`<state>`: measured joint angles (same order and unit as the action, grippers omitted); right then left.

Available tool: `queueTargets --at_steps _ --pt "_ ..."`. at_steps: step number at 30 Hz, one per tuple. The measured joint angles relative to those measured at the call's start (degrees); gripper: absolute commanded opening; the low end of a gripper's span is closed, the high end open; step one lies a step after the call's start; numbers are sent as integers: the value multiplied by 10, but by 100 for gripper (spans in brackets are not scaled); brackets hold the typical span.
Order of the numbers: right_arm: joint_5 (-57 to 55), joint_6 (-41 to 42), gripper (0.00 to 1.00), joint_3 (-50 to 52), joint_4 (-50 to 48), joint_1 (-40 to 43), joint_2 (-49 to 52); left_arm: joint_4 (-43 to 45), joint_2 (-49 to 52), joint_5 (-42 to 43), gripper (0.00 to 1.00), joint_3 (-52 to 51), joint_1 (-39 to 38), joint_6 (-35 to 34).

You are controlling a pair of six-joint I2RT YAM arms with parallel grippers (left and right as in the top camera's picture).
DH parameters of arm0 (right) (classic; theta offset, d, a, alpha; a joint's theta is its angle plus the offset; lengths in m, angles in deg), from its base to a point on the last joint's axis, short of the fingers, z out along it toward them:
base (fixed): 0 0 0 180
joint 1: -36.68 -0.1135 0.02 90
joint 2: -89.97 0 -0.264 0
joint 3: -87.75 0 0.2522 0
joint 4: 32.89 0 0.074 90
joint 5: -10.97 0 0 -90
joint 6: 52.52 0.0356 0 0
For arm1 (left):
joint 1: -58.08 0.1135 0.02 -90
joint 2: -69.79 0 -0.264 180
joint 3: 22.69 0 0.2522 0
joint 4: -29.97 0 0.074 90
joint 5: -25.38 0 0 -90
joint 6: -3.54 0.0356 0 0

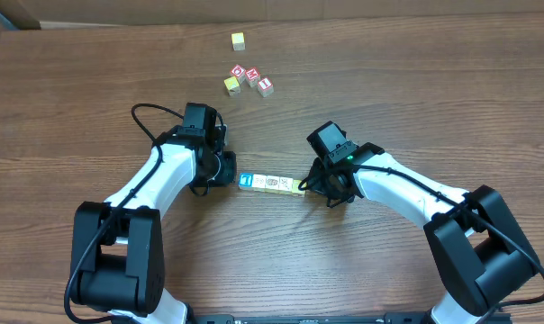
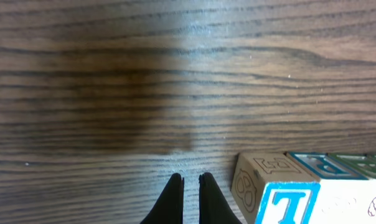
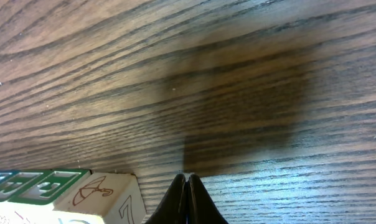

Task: Flip 5 blocks
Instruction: 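Bring the left gripper to the row's left end, right gripper to right end, then squeeze the block row between the left and right grippers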

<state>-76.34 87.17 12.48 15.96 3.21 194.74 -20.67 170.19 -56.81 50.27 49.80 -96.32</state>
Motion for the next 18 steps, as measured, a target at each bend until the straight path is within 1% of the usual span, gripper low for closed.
queueTargets --at_steps 8,18 --pt "0 9 4 0 0 0 0 29 0 -2 4 -16 -1 0" --pt "0 11 4 0 -4 -2 0 80 0 -4 4 -43 -30 0"
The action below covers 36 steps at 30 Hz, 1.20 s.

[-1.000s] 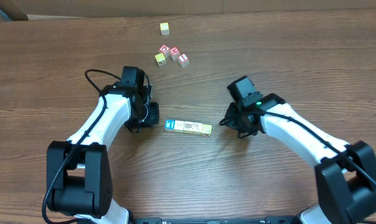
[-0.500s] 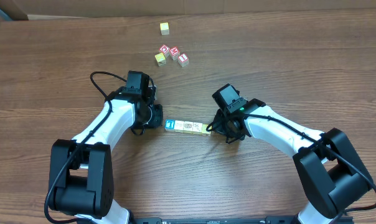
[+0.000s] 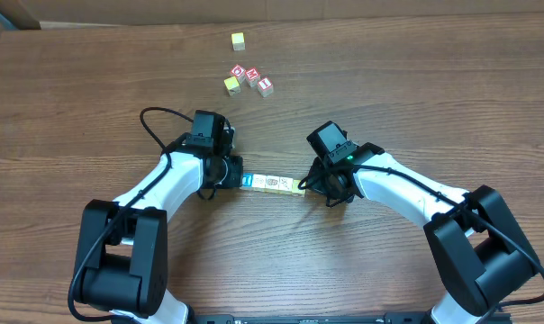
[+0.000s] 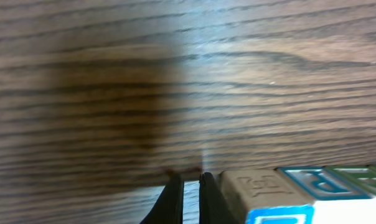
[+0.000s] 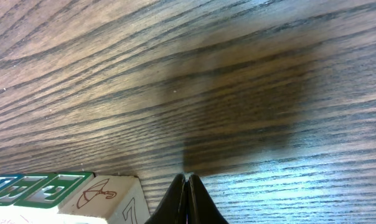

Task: Flip 5 blocks
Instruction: 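Squeeze the block row between the left and right grippers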

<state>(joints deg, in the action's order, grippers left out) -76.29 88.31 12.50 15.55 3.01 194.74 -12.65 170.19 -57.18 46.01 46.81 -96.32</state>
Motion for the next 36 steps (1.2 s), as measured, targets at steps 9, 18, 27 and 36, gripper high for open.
queueTargets --at_steps 9,18,27,36 --pt "0 2 4 0 -3 -17 0 11 0 0 4 0 -3 0" --pt "12 26 4 0 -7 -17 0 15 0 0 4 -1 -3 0" --pt "16 52 4 0 -13 -24 0 10 0 0 4 -1 -4 0" --pt "18 60 4 0 -21 -31 0 8 0 0 4 -1 -13 0"
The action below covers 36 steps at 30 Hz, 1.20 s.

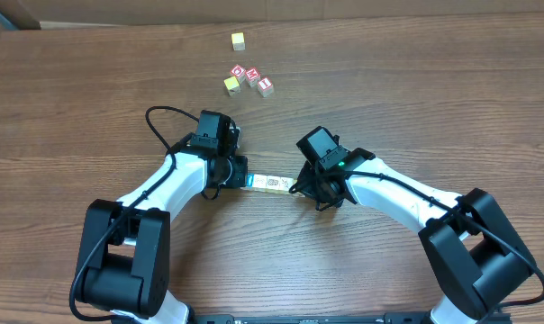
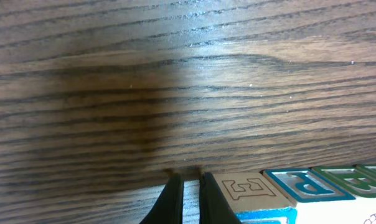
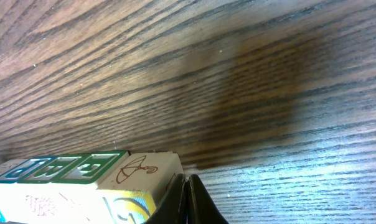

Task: Flip 5 blocks
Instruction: 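Squeeze the block row between the left and right grippers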

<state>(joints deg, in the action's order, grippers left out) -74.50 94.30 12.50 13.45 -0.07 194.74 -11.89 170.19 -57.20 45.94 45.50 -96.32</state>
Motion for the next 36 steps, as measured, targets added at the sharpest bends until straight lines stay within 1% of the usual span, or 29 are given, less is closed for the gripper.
queueTargets --at_steps 13,22,30,36 --pt "-1 3 4 0 1 -6 0 10 0 -5 4 0 -2 0" --pt "-5 28 4 0 5 -16 0 12 0 -11 4 0 -2 9" --pt "-2 74 4 0 17 -20 0 25 0 -8 4 0 -2 11" --pt "3 88 4 0 22 -20 0 28 5 -8 4 0 -2 11"
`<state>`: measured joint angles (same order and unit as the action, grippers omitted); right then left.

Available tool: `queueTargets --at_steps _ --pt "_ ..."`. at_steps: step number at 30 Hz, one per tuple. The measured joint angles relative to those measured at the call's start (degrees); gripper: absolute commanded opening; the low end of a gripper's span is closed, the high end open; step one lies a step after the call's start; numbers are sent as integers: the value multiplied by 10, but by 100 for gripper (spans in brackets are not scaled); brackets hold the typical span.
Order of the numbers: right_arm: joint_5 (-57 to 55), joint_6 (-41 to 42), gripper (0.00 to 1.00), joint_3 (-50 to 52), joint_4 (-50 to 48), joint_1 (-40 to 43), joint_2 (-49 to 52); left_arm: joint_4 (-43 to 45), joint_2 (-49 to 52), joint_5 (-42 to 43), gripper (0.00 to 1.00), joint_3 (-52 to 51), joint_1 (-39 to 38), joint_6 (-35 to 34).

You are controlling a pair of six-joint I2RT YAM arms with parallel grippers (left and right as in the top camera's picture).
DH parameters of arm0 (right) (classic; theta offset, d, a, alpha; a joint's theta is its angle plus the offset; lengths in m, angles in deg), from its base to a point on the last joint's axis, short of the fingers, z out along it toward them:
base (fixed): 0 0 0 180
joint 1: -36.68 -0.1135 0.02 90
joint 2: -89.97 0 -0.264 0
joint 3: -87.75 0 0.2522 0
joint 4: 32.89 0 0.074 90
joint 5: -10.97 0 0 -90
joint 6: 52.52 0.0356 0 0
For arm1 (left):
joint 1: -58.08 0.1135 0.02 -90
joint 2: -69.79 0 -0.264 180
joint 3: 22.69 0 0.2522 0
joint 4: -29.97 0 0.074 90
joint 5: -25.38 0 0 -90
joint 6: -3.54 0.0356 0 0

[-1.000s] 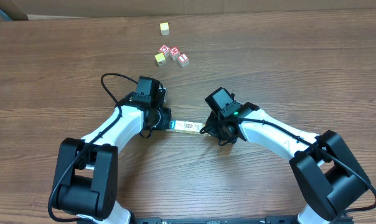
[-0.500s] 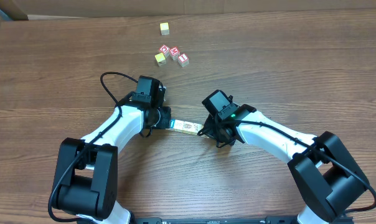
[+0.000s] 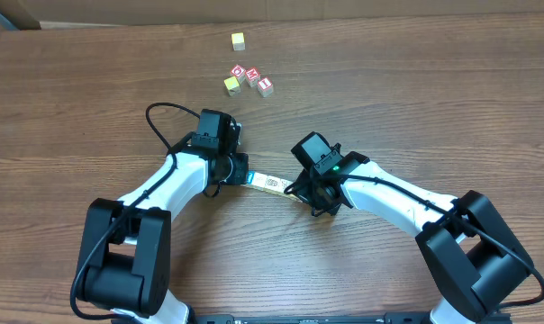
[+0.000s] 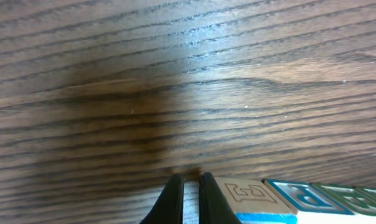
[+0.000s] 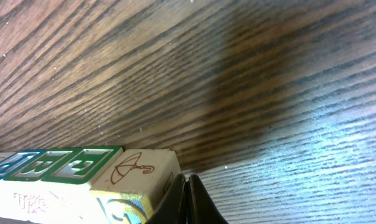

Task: Flip 5 blocks
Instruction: 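Squeeze the block row between the left and right grippers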

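A short row of lettered wooden blocks lies mid-table, slightly slanted. My left gripper is shut and set against the row's left end. In the left wrist view its fingertips touch the plain block with an engraved letter. My right gripper is shut and pressed against the right end. In the right wrist view the gripper stands beside the umbrella block, with green-lettered blocks further along. Neither gripper holds anything between its fingers.
Further back on the wooden table lie a lone yellow block and a small cluster of red-lettered and yellow blocks. A black cable loops off the left arm.
My right gripper has moved a little left and its wrist has turned, staying against the umbrella block. The row now lies slightly slanted. My left gripper holds its place at the left end.
First my left gripper stood a little apart from the row's left end, while the right one was beside the right end. Then the left gripper touched that end. After that the right gripper pressed in from the right, and now the row sits between both shut grippers.
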<state>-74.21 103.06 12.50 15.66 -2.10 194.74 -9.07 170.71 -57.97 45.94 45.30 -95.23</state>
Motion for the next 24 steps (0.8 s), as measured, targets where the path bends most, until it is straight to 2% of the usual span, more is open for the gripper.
queueTargets --at_steps 24 --pt "22 58 4 0 10 -14 0 37 10 -1 4 -1 0 0"
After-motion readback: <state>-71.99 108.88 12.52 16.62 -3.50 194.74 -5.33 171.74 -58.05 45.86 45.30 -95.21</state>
